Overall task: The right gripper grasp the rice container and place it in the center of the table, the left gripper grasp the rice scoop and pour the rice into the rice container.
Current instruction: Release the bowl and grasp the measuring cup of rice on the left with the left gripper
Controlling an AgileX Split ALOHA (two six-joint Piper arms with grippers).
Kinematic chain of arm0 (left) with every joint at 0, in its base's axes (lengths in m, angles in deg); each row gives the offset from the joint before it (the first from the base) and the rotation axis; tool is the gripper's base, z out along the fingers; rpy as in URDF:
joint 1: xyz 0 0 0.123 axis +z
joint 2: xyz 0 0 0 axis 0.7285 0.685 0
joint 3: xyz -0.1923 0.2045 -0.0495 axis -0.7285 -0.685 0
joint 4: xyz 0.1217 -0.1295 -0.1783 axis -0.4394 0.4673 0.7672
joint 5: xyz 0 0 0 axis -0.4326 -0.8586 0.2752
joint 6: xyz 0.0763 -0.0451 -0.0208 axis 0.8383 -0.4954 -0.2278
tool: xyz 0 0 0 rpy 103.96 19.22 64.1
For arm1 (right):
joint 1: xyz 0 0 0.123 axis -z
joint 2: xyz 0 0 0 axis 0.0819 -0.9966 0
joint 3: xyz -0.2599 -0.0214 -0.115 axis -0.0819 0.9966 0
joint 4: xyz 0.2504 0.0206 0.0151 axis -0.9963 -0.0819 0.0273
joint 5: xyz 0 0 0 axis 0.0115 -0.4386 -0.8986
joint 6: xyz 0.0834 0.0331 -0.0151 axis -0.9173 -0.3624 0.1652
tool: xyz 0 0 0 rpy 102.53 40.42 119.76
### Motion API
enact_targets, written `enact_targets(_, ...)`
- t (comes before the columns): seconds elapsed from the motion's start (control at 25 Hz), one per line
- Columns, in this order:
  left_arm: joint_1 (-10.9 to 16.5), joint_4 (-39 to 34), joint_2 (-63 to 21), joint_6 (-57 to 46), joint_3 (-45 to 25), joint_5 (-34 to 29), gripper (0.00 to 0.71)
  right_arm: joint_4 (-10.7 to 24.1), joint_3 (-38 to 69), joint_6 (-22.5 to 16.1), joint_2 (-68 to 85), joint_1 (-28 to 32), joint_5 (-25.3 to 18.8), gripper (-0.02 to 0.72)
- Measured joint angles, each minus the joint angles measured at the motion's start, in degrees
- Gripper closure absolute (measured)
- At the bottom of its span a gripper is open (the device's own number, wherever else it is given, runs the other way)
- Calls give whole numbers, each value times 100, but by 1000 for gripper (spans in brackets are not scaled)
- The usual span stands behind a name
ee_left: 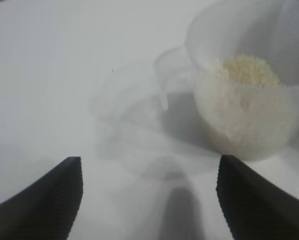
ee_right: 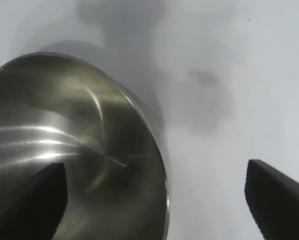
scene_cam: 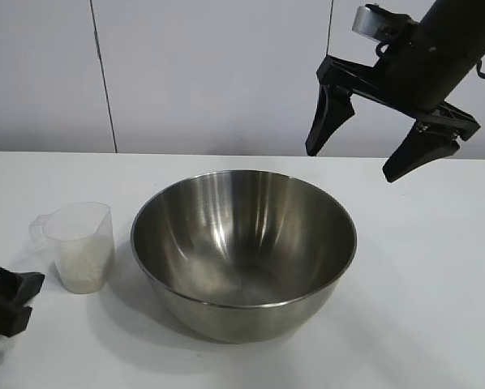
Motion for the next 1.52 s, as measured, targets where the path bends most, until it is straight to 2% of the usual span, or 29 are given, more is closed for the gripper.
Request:
enact_targets(0.4, 0, 63, 354, -40, 556, 18, 198, 0, 0, 0, 0, 0, 0, 42)
enact_targets(0.8, 0, 256, 455, -66, 809, 18, 200, 2, 0, 0, 0, 0, 0, 42)
enact_targets(0.96, 109, 234, 455, -62, 919, 18, 200, 2, 0, 0, 0, 0, 0, 42)
enact_targets(1.24, 581, -203, 455, -381, 1101, 18, 200, 2, 0, 0, 0, 0, 0, 42)
enact_targets(1.52, 639, -625, 228, -432, 1119, -2, 200, 2, 0, 0, 0, 0, 4, 42)
